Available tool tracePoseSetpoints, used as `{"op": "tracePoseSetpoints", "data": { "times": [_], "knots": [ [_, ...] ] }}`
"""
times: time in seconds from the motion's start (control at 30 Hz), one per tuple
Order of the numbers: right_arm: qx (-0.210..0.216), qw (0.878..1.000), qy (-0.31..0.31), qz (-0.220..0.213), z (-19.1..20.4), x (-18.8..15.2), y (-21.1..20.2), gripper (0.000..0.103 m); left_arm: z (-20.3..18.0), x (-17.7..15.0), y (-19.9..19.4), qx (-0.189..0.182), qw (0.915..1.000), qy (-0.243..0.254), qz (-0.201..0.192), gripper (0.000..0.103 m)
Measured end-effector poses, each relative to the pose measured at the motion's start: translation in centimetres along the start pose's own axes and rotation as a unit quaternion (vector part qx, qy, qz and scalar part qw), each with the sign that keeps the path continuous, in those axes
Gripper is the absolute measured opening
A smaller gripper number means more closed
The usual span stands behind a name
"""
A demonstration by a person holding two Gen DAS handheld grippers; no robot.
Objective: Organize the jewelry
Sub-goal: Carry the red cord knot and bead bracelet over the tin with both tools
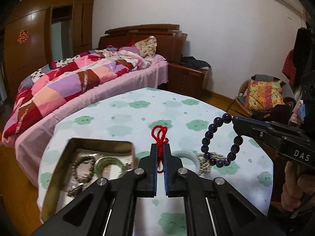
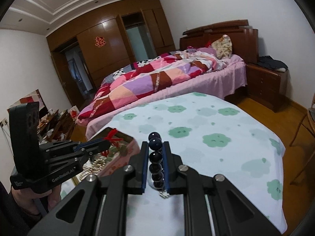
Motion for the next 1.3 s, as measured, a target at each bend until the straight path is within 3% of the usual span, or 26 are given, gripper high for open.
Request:
{"op": "tracePoseSetpoints", "data": {
  "times": [0.57, 1.3],
  "knots": [
    [0.060, 0.996, -0.063, 0.026, 6.6, 0.6, 3.6, 0.016, 6.3, -1.5, -2.2, 0.056, 0.9972, -0.050, -0.009, 0.004],
    [0.109, 0.985, -0.120, 0.067, 12.9, -0.4, 7.4, 0.016, 11.0, -3.8, -3.1, 0.087, 0.9916, -0.095, 0.004, 0.004]
  ]
}}
Point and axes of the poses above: each gripper's, at about its wrist camera, not at the fingertips, and y roughly the way its jaws point, z to its left, x to its top, the point moved 2 cm from there along y, roughly the way its jaws point, and after that the axes turned 7 degrees about x, right-handed, at the moved point
